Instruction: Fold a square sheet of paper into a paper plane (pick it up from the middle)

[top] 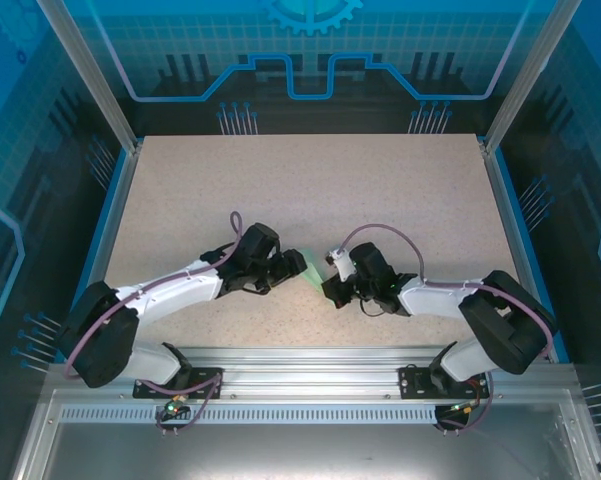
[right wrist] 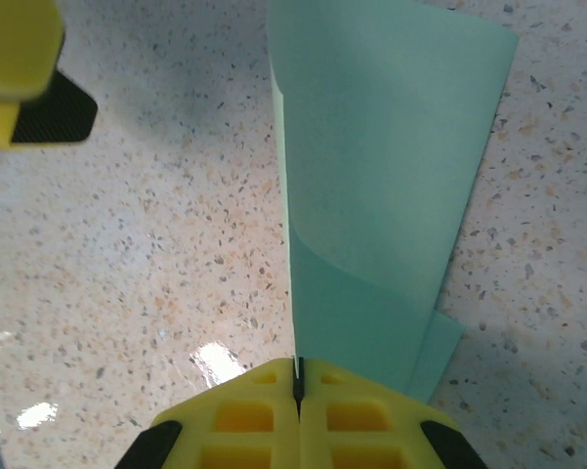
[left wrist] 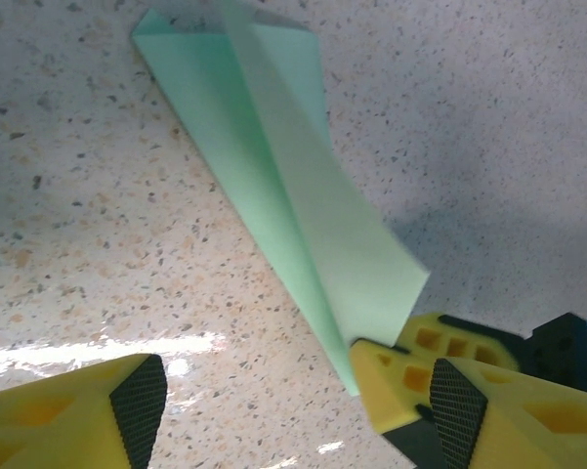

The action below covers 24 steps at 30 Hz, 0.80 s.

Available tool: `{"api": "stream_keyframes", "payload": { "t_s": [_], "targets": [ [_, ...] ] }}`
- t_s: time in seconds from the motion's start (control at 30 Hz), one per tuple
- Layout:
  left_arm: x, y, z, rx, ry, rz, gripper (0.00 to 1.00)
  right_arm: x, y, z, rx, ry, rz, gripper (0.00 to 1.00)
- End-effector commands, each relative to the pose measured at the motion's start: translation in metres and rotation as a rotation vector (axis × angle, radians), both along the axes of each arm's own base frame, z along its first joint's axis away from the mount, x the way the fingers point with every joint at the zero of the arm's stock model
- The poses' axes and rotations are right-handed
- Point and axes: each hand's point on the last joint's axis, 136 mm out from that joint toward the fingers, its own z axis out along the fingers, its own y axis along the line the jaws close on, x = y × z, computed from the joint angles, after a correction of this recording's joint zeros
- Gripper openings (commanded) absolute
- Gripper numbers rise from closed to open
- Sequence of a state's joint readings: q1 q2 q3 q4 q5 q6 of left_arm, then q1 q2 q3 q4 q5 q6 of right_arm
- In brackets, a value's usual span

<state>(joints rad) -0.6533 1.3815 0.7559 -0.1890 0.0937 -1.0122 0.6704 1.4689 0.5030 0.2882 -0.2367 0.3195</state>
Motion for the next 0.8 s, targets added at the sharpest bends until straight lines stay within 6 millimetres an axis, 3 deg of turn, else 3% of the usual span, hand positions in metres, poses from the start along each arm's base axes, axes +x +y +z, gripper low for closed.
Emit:
{"api": "stream_keyframes", "payload": {
  "t_s": [0.0, 0.37, 0.77],
  "targets": [
    [-0.002, -0.001, 0.005, -0.017, -0.035, -0.033, 0.72, -0.005, 0.007, 0.001, 0.104, 0.107, 0.017, 0.00],
    [0.002, -0.028, 0.004, -0.124, -0.046, -0.115, 0.59, 0.002, 0.008, -0.012, 0.250, 0.334, -0.034, 0.00],
    [0.015, -0.056, 0.002, -0.189, -0.066, -0.171, 0.57, 0.009, 0.004, -0.004, 0.333, 0.425, -0.036, 0.00]
  ]
}}
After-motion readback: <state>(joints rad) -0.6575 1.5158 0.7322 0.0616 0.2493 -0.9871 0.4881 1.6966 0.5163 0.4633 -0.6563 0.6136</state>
